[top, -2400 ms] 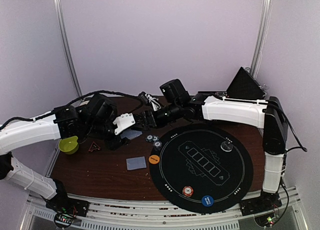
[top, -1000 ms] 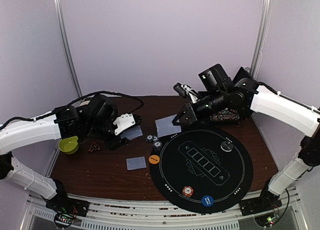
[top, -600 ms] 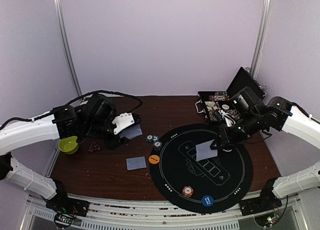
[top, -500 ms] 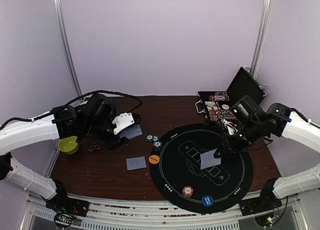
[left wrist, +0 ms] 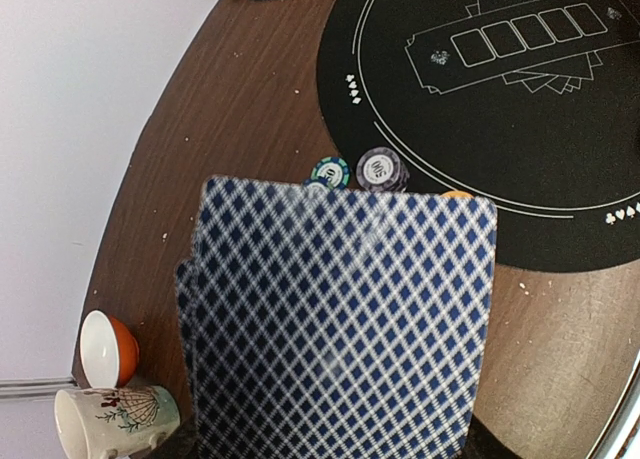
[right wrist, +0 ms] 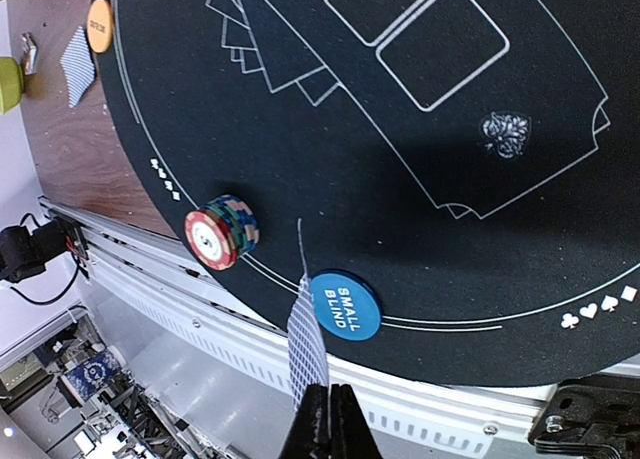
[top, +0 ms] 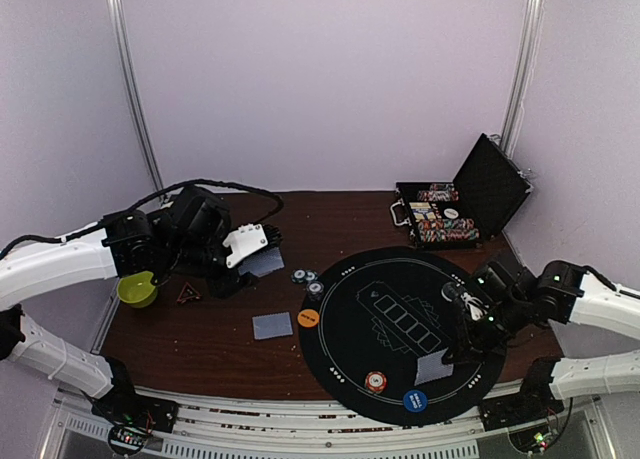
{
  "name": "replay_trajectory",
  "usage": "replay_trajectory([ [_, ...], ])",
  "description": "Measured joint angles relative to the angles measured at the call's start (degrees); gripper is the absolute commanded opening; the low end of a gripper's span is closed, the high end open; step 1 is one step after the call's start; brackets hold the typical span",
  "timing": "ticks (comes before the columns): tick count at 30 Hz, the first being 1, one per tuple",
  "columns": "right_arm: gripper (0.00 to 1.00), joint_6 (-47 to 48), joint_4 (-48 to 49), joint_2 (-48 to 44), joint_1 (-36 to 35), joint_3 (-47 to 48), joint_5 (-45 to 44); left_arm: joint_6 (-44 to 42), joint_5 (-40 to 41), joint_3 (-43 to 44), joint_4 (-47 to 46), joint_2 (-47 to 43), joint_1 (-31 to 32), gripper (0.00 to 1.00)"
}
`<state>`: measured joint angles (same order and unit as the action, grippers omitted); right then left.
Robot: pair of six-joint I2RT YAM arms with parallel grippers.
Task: Distribute texas hold em gaming equipment
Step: Distribute the poker card in the small blind area.
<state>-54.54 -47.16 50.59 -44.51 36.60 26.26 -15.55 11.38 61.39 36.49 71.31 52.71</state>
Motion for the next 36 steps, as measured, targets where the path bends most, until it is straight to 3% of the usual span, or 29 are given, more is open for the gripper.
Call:
replay_trajectory([
  [13,0.00,2.54,1.44,0.59,-0.52,-8.48,11.67,0.00,-0.02,0.00,-0.02,-0.04,0.00,0.61],
  [22,0.00,12.85,-4.72,11.15,-0.55,-5.49,6.01,0.00,-0.07,0.00,-0.02,-0.02,0.00,0.61],
  [36,0.00,17.14,-6.60,15.43,-0.66,-2.82,-2.75,0.00,-0.04,0.00,-0.02,0.00,0.00,0.61],
])
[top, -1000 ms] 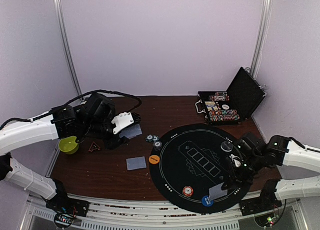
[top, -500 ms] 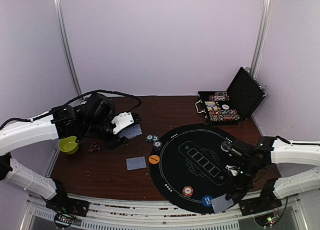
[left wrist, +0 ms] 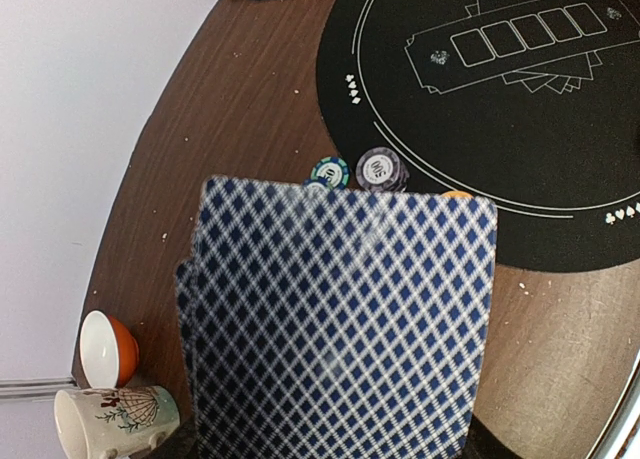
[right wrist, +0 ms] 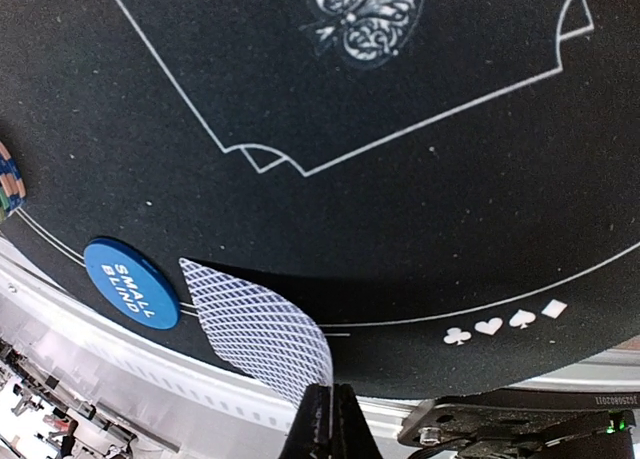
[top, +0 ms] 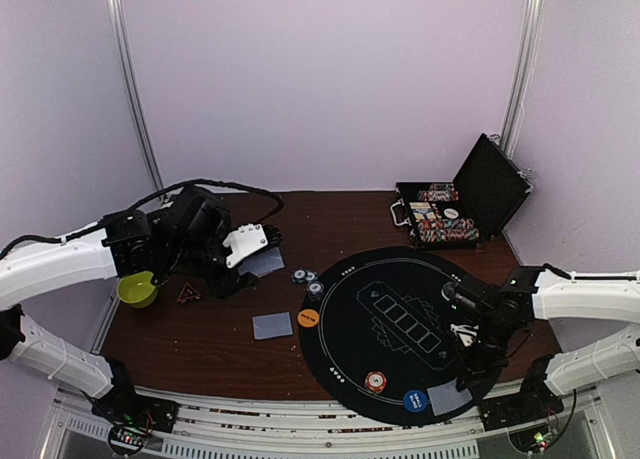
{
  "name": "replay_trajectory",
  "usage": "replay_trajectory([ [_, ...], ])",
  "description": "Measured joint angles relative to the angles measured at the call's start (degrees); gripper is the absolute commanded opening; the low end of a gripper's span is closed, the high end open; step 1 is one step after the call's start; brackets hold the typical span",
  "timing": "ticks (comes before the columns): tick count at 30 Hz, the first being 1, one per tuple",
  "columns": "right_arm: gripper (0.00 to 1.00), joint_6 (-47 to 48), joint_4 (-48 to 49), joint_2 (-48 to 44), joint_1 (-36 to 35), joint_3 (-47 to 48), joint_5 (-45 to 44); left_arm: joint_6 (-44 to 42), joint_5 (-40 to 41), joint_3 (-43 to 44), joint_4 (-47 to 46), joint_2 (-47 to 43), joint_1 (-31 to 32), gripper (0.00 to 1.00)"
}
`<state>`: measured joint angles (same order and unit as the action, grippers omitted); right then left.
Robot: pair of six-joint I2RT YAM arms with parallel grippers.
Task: Distribute texas hold em gaming equipment
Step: Distribute the poker card in the small blind area.
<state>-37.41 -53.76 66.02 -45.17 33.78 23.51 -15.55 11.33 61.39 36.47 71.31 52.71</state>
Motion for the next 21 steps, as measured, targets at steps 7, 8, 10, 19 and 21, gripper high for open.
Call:
replay_trajectory([
  [7,0.00,1.31,-0.52,3.23,-1.70,0.09,-0.15,0.00,0.00,0.00,0.00,0.00,0.00,0.61],
  [8,0.00,1.31,-0.63,3.43,-1.81,0.11,-0.15,0.00,0.00,0.00,0.00,0.00,0.00,0.61],
  [10,0.00,1.29,-0.92,3.48,-1.92,0.31,-0.17,0.00,0.00,0.00,0.00,0.00,0.00,0.61],
  [19,0.00,1.53,-1.68,3.45,-2.89,2.99,1.84,-0.02,-0.02,0.00,0.00,0.00,0.00,0.61],
  [21,0.00,1.75,-3.58,3.43,-2.97,5.57,1.84,-0.02,0.00,0.00,0.00,0.00,0.00,0.61],
])
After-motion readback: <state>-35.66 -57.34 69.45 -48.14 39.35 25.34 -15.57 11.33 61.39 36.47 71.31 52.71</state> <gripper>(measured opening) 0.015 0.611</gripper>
